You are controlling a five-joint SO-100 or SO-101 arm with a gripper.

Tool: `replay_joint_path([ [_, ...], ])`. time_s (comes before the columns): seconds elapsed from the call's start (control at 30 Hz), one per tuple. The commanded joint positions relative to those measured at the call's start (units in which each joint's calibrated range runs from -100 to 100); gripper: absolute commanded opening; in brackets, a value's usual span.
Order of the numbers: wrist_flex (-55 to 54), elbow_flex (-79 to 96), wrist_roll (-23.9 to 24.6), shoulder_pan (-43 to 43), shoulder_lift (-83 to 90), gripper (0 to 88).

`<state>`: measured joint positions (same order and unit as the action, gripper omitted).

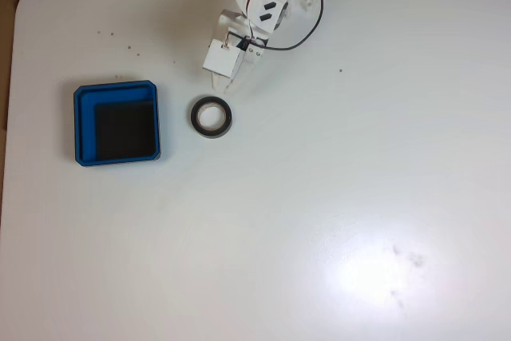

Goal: Pick the black tape roll and drop it in the blue box

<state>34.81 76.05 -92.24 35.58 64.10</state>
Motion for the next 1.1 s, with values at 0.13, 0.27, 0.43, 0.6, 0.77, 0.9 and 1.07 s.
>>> replay_joint_path([
  [0.13,0.3,-10.6,0.1,0.4,-7.4,1.1],
  [0.27,0.3,-13.9,0.1,0.5,-11.7,1.1],
  [0.43,2.7,-19.5,0.1,0.6,-17.2,1.1],
  [0.6,13.4,-28.1,0.2,0.2,-20.9,1.1],
  [0.77,17.6,-34.8,-0.1,-0.4,-26.1,1.1],
  [0.9,17.6,-36.2,-0.1,-0.4,-30.8,1.1],
  [1.07,17.5,-36.3,0.3,-0.4,-32.9,1.1],
])
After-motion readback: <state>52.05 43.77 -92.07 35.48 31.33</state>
